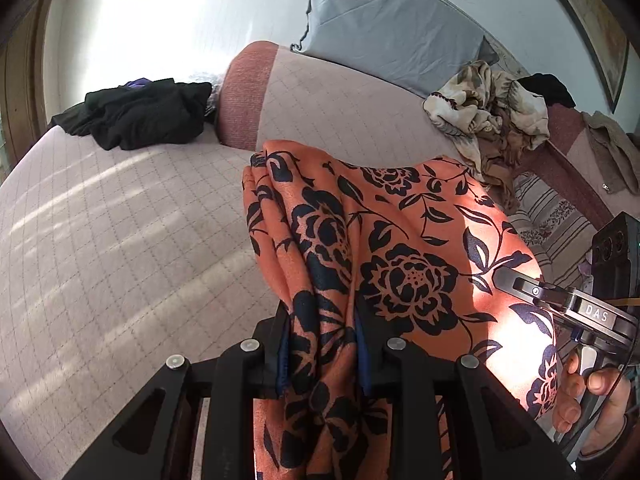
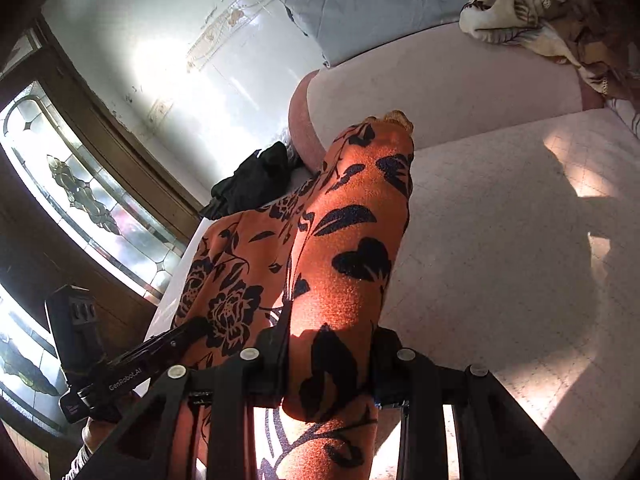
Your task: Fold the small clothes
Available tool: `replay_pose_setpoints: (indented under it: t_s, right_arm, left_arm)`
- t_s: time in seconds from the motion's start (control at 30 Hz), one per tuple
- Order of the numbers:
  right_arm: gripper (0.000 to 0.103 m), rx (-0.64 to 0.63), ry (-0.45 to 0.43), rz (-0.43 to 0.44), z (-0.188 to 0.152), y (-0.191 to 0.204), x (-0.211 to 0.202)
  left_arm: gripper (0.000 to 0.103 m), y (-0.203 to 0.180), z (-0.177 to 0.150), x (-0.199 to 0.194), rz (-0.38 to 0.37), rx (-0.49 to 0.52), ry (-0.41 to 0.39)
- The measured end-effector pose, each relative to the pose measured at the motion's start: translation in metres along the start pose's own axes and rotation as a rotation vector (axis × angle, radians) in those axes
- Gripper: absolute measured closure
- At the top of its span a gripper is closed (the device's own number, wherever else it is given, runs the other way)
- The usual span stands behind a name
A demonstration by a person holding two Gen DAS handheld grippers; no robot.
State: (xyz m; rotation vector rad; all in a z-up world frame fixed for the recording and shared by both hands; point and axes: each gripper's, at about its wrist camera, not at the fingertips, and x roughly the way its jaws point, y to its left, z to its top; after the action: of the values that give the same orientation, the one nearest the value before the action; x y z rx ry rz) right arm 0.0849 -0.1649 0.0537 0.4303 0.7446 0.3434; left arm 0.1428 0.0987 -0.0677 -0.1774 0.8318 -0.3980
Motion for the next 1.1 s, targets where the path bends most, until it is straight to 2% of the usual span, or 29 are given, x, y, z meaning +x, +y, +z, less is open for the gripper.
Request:
replay_pose_setpoints:
  t_s: [0.17, 0.3, 0.57, 0.67, 0.7, 0.77, 0.8, 0.83, 0.87, 0.9, 0.97, 1.07, 1.1]
  right_arm:
    - [0.071, 0.031, 0.003, -0.012, 0.007, -0.034, -0.007]
    - [0.071, 0.060, 0.035, -0.009, -0.002, -0.056, -0.001]
    - [0.071, 0.054, 0.039, 0.012, 0.000, -0.057, 0.004]
    - [0.071, 0.074, 0.056, 0.010, -0.004, -0.065, 0.010]
    - [0.066, 0.091, 0.078, -0.006, -0.007, -0.072, 0.018]
    - [0.064, 0.141, 0.143, -0.103, -0.016, -0.089, 0.032]
    - [0.061, 0.145, 0.171, -0.168, -0.023, -0.096, 0.037]
    - [0.051, 0.149, 0.153, -0.174, -0.026, -0.099, 0.035]
    - [0.047, 0.150, 0.128, -0.201, -0.026, -0.098, 0.029]
    - [0.046, 0.133, 0.109, -0.246, -0.024, -0.093, 0.023]
    - [0.046, 0.056, 0.055, -0.281, -0.015, -0.074, 0.011]
    - [0.041, -0.015, -0.036, -0.230, -0.002, -0.042, -0.003]
    - [0.036, -0.026, -0.043, -0.204, 0.001, -0.036, -0.001]
  left_arm:
    - [0.075, -0.010, 0.001, 0.004, -0.004, 0.008, 0.032]
    - [0.075, -0.011, -0.010, 0.012, 0.011, 0.008, 0.068]
    - [0.075, -0.009, -0.001, 0.000, 0.018, -0.003, 0.060]
    - [0.070, -0.008, -0.004, 0.008, 0.030, -0.009, 0.096]
    - [0.068, -0.007, -0.007, 0.017, 0.038, -0.012, 0.140]
    - [0.066, 0.001, -0.017, 0.037, 0.070, -0.021, 0.235]
    - [0.055, 0.006, -0.020, 0.036, 0.060, -0.033, 0.217]
    - [0.048, 0.008, -0.021, 0.030, 0.080, -0.034, 0.194]
    - [0.045, 0.008, -0.020, 0.023, 0.097, -0.028, 0.175]
    - [0.045, 0.007, -0.018, 0.016, 0.100, -0.021, 0.158]
    - [0.045, 0.003, -0.017, 0.005, 0.119, 0.001, 0.126]
    - [0.045, -0.001, -0.018, -0.002, 0.140, 0.025, 0.102]
    - [0.045, -0.001, -0.020, -0.001, 0.141, 0.030, 0.107]
